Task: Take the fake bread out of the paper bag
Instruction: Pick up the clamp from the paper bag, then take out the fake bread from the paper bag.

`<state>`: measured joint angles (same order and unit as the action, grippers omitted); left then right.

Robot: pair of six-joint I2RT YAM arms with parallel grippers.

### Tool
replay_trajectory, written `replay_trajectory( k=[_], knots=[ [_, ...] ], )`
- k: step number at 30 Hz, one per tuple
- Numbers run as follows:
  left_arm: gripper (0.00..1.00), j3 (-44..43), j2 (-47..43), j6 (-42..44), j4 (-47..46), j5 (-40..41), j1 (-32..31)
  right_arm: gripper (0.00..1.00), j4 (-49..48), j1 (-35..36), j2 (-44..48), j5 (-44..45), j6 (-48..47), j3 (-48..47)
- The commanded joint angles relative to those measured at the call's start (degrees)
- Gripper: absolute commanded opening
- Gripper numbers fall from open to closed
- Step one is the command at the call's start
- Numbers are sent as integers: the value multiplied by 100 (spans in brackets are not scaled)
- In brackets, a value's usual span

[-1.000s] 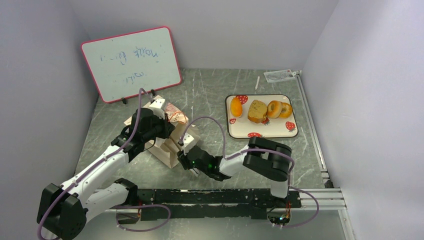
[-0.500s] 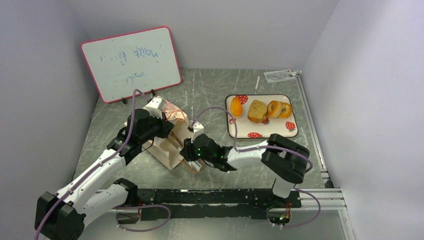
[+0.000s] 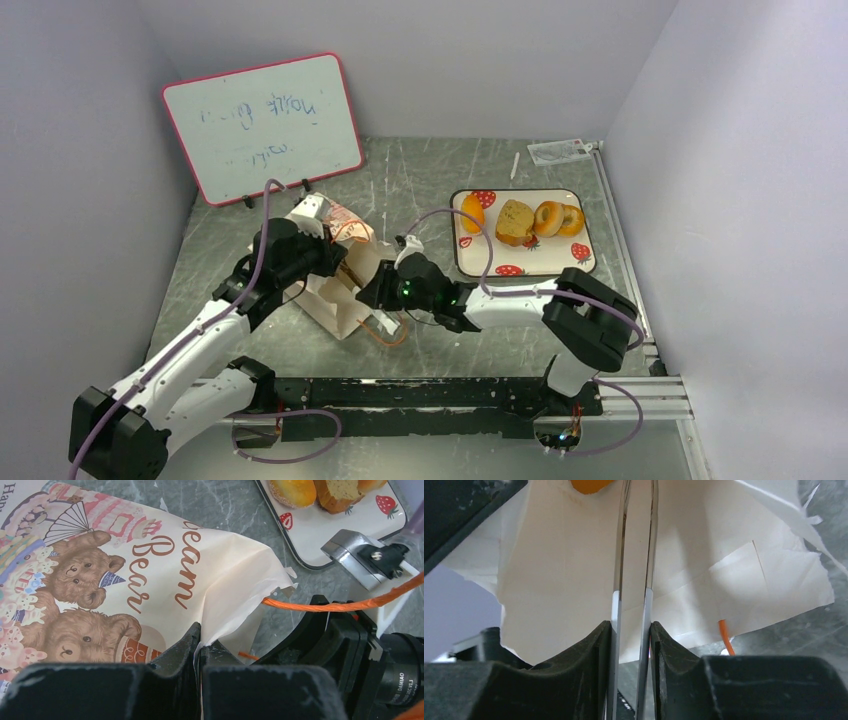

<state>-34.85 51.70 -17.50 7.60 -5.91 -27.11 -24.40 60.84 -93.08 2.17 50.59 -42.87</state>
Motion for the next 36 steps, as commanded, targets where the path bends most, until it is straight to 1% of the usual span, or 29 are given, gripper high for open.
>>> replay_trajectory(
  k=[1,4,10,13,20,23,28,31,36],
  knots=[
    [7,-13,-140,32,-28,-174,-13,32,-286,-112,-24,-329,1105,-129],
    [7,92,-197,-32,-108,-161,-9,32,-731,-228,-96,-519,1729,72],
    [7,196,-208,-103,-211,-145,-13,32,-1418,-409,-63,-729,2669,370],
    [7,196,-182,-110,-262,-151,-13,31,-1687,-502,-121,-868,3126,443],
    [7,193,-130,-140,-359,-132,-13,31,-2653,-582,-414,-1115,4103,550],
    [7,190,-125,-140,-372,-138,-13,32,-2666,-581,-429,-1077,4250,483],
    [7,207,-128,-140,-405,-147,-9,36,-2514,-595,-414,-990,4361,365],
    [7,190,-105,-131,-412,-154,-13,38,-2299,-607,-430,-1025,4322,243],
    [7,187,-74,-131,-484,-199,-13,41,-2228,-621,-578,-1079,4345,79]
  ],
)
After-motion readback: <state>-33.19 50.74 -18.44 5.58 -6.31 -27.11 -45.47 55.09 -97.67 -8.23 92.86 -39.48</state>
